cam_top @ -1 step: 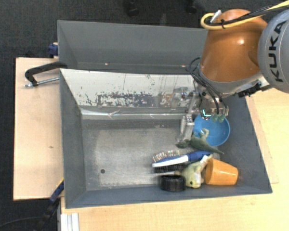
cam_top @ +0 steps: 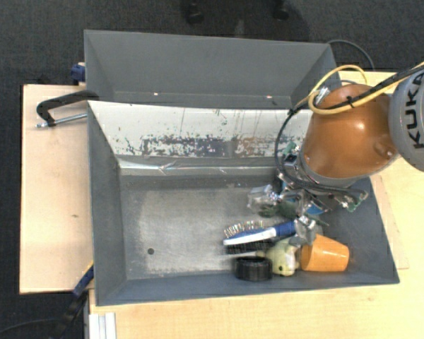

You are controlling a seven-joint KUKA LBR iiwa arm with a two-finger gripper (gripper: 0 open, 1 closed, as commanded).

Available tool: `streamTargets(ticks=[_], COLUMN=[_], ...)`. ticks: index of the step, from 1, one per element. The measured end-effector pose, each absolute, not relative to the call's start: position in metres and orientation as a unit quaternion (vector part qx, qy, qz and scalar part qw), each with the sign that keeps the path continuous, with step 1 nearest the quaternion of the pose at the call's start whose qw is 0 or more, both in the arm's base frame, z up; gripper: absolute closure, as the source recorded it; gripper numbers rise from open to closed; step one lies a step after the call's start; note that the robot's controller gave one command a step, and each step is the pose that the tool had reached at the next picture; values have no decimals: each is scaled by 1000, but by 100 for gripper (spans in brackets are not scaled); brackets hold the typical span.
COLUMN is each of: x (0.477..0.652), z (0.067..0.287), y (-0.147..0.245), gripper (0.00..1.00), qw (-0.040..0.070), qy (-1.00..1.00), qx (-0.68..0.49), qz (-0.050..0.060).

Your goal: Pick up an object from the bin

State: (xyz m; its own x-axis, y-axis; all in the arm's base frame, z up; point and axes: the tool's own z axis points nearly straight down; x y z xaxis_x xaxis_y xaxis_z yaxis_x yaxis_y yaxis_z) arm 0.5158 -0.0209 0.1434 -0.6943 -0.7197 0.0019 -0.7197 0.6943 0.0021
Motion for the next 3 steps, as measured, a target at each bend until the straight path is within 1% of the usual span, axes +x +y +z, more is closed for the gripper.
streamTargets(ticks=[1, 2, 3], x=[527, 546, 545], z=[68, 88, 88], y=[-7, 9, 8], gripper=[0, 0, 100], qw=[2, -3, -1], qy=[-924, -853, -854], qx=[384, 522, 521], qz=[-1, 0, -1])
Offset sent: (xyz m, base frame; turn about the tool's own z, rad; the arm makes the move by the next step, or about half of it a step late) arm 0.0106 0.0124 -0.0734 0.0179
